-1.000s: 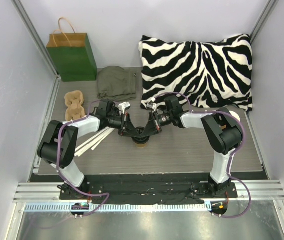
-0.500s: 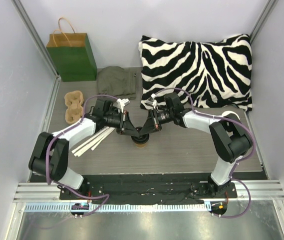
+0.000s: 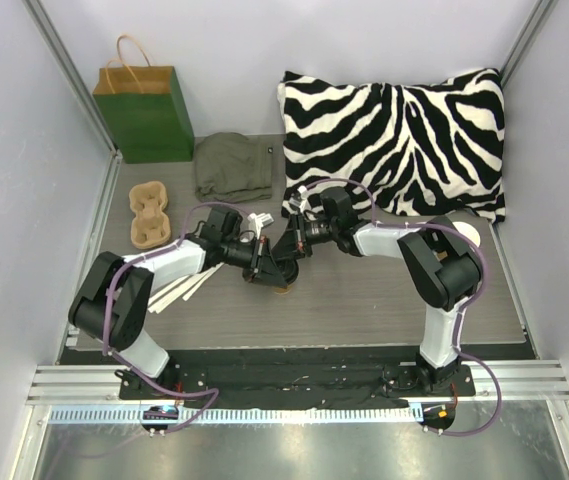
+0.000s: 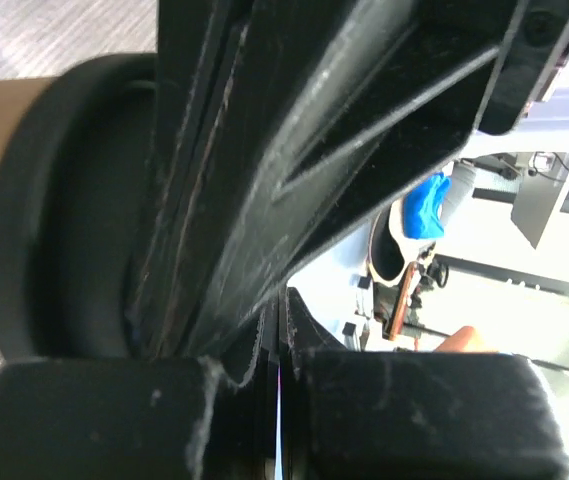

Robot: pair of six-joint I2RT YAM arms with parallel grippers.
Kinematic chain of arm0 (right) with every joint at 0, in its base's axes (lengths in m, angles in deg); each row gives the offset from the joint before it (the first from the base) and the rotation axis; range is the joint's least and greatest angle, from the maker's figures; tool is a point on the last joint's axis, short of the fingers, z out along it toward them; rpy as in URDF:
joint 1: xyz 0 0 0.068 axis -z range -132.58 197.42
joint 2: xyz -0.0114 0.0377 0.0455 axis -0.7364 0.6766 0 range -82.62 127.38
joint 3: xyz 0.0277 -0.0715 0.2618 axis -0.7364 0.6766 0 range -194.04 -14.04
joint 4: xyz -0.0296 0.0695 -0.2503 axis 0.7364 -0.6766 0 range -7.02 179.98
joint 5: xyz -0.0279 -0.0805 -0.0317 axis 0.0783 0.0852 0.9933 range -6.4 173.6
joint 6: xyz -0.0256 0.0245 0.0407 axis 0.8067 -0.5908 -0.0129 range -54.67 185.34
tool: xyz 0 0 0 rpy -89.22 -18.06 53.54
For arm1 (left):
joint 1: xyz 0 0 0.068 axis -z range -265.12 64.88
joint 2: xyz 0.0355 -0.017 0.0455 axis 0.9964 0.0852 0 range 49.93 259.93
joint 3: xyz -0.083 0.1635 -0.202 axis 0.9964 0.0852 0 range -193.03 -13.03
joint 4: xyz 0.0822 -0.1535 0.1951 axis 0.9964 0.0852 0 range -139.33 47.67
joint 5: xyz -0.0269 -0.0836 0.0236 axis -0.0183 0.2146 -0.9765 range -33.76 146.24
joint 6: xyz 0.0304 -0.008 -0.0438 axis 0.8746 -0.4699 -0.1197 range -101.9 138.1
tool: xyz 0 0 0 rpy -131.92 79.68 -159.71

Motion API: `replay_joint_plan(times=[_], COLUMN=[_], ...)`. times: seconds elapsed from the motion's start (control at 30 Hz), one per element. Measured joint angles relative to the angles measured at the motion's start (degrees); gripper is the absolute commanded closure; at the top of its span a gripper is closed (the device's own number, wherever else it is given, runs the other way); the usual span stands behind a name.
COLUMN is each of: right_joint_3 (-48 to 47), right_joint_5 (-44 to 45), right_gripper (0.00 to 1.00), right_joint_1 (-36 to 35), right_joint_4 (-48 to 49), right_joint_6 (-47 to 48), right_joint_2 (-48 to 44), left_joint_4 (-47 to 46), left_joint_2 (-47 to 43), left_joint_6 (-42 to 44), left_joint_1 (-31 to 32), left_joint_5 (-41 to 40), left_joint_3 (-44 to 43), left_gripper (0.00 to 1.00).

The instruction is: Pack the takeout coffee

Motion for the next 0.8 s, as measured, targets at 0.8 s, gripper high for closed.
replay_joint_plan(times=[0.8], right_joint_3=[-0.7], right_joint_5=[-2.0], right_gripper=[0.98], right_joint_1=[0.5], right_joint_4=[4.0], right_joint_6=[0.3], right_joint_2=[2.2], left_joint_4=[0.9], left_joint_2=[4.3], left_joint_6=[0.6], left_joint_1=[-2.5], left_joint_5=[6.3], left_joint_3=[-1.0], left_gripper=[1.0])
